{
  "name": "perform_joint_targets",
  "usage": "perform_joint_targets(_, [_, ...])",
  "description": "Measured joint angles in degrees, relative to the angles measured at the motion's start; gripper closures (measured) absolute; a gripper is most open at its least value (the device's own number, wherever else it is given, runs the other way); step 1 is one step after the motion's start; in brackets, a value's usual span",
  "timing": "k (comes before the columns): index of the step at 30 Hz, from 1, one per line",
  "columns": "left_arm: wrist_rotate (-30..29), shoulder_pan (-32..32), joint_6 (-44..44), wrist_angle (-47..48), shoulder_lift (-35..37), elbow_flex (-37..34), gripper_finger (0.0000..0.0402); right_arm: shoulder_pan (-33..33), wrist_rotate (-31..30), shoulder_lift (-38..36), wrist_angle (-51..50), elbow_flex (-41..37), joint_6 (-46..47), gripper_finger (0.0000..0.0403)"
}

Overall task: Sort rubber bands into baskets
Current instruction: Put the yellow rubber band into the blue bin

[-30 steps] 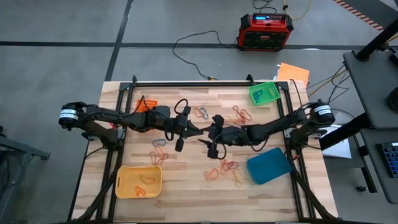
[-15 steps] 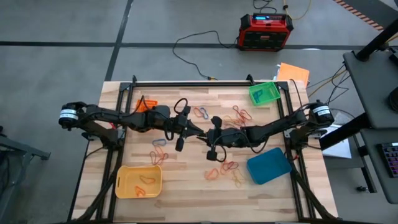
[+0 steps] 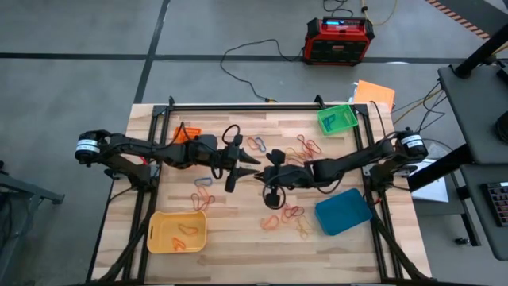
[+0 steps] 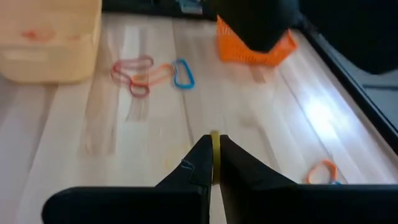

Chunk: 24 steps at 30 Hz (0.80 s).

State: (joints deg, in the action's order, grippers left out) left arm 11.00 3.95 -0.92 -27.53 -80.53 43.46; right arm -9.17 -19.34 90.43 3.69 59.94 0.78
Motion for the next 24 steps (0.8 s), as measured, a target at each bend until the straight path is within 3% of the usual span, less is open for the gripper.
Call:
perform_joint_targets(6, [0.0,0.0,0.2,3.5,2.3,0.0,0.0214,-2.0,0.0,-0.4,-20.7,9.9,1.7,0.0391])
perform_joint_targets(14, [0.0,0.0,1.0,13.1,7.8,0.0,0.0203,-6.0,2.4,-0.4,-52.5,24.4,10.1,0.0391])
perform_joint_targets(17, [0.0,0.0,1.8,15.1,8.7,0.0,0.0203,-6.8,8.3,-0.6,-62.5,28.8,15.4,0.0391])
perform_joint_targets(24, [0.0,0.0,1.9,16.7,9.1,0.0,0.0203,-7.7,29.4,-4.0,-79.5,31.8,34.3,0.0391])
